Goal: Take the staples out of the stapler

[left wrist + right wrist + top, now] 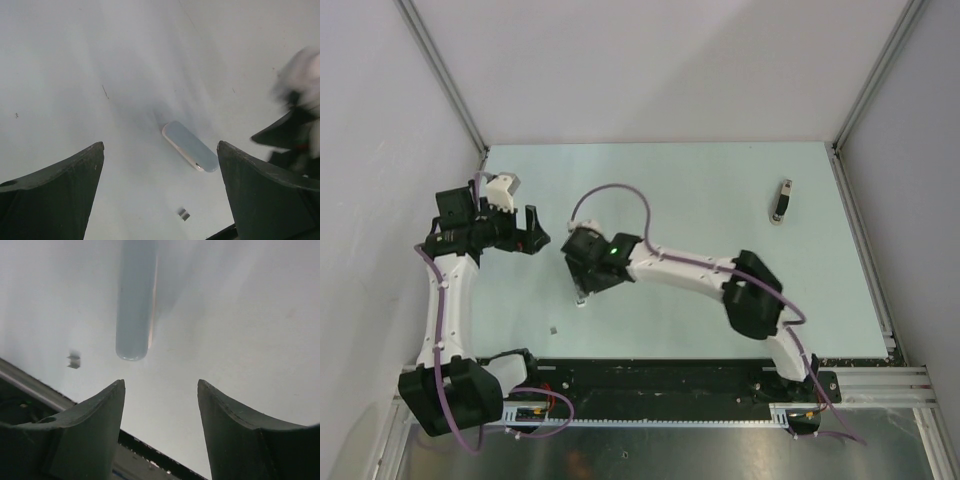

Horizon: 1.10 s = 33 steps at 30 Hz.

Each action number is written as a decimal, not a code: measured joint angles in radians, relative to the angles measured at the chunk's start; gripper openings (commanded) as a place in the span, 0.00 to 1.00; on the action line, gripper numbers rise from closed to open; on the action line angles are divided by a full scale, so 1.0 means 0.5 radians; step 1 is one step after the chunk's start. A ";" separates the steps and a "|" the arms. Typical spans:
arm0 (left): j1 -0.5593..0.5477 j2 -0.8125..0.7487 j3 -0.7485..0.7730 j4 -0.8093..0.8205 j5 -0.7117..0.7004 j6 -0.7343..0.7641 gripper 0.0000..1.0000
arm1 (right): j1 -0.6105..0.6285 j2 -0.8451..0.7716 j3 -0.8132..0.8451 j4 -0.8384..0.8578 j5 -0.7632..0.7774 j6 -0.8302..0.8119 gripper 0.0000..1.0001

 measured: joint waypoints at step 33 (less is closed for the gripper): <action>-0.623 0.080 0.000 0.090 -0.512 0.044 1.00 | -2.119 -0.733 -0.818 0.132 0.471 -0.190 0.82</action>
